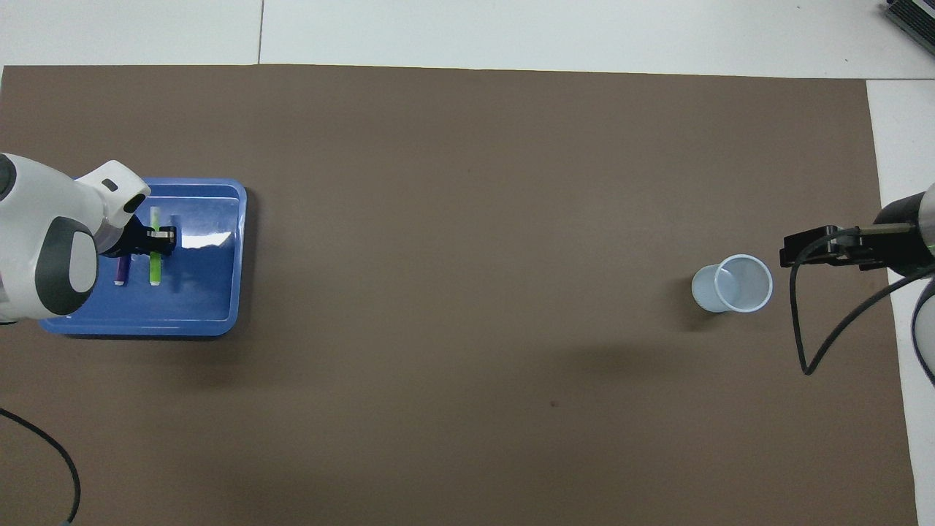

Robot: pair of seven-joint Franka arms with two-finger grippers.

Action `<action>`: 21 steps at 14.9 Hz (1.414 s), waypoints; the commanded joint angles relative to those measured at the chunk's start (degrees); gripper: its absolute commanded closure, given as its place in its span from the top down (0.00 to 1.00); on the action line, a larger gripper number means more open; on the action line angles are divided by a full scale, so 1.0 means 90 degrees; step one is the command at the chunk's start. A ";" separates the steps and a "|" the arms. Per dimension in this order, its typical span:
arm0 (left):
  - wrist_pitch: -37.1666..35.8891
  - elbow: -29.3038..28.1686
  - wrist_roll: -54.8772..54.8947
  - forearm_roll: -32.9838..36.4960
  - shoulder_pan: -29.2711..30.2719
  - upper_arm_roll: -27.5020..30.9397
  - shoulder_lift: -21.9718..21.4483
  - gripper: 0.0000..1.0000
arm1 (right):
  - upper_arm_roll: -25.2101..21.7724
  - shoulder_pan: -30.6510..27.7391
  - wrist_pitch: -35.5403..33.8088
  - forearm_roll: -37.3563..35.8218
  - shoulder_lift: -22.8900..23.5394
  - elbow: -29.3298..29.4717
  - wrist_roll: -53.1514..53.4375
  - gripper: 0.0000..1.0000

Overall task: Right arm passes pens to left for tray arrangement
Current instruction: 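Lower the green pen into the blue tray with the left gripper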

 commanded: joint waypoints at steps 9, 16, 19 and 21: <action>0.0085 -0.0052 0.0067 -0.0339 0.0079 -0.0066 0.0017 0.85 | -0.0074 0.0036 -0.0040 -0.0046 0.0142 0.0223 -0.0229 1.00; -0.0744 0.0074 -0.0001 -0.0514 0.0098 -0.0066 -0.0402 1.00 | -0.0084 0.0026 -0.0030 -0.0056 0.0122 0.0223 -0.0238 1.00; -0.1280 0.0182 -0.0030 -0.0691 0.0098 -0.0066 -0.0685 1.00 | -0.0084 0.0026 -0.0020 -0.0056 0.0122 0.0223 -0.0238 1.00; -0.1758 0.0250 -0.0283 -0.0740 0.0079 -0.0066 -0.0890 1.00 | -0.0084 0.0026 -0.0020 -0.0066 0.0122 0.0223 -0.0238 1.00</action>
